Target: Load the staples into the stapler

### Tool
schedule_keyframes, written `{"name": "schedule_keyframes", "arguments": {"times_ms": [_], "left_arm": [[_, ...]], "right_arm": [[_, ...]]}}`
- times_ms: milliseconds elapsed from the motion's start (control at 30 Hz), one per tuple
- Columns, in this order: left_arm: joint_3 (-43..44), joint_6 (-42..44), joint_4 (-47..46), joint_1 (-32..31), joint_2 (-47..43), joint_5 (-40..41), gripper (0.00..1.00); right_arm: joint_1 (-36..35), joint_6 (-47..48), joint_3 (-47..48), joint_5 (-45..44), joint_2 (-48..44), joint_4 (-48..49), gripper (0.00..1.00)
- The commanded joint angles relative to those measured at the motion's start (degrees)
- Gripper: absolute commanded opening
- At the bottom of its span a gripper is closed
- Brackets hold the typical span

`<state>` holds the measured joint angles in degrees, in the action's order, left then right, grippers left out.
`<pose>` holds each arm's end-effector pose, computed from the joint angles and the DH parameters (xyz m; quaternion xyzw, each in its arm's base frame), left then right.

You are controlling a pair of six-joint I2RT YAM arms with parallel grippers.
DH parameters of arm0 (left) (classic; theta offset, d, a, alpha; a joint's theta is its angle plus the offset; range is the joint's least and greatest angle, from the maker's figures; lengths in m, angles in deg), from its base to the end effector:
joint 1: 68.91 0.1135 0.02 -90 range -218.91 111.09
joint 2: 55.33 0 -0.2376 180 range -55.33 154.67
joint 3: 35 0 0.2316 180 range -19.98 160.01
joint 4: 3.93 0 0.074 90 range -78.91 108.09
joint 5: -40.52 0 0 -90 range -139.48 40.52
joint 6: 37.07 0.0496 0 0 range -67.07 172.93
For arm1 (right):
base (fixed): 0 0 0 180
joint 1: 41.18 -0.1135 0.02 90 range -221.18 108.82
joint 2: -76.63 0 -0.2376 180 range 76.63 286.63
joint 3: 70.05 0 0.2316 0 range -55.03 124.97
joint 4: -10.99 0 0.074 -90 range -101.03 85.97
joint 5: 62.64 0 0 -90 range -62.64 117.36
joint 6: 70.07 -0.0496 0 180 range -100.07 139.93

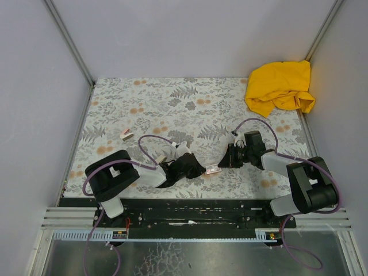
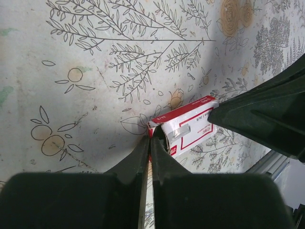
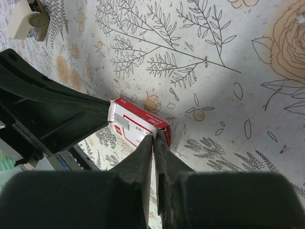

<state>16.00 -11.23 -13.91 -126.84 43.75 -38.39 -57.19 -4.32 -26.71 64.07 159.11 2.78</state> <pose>0.1720 -0.2566 0.1001 -0.0909 0.8913 -0.3390 0.2869 0.2279 0.0962 0.1192 -0.0507 0.8901 0.3942 0.2231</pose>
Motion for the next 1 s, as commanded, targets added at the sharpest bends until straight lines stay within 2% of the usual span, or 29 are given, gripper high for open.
{"name": "schedule_keyframes", "arguments": {"times_ms": [0,100,567,967], "left_arm": [[0.58,1.70,3.93,-0.10,0.75,3.06,0.00],[0.25,2.05,5.03,-0.16,-0.45,4.66,0.00],[-0.75,2.85,9.13,-0.16,-4.33,8.56,0.00],[-1.21,5.18,16.58,-0.16,-8.01,13.35,0.00]], "right_arm": [[-0.45,0.08,0.62,1.51,0.49,1.81,0.08],[-0.46,0.11,0.60,0.57,0.41,1.64,0.00],[-0.49,-0.11,0.48,-6.43,-0.09,-0.01,0.00],[-0.43,-0.87,0.87,-10.26,-1.54,-1.83,0.00]]}}
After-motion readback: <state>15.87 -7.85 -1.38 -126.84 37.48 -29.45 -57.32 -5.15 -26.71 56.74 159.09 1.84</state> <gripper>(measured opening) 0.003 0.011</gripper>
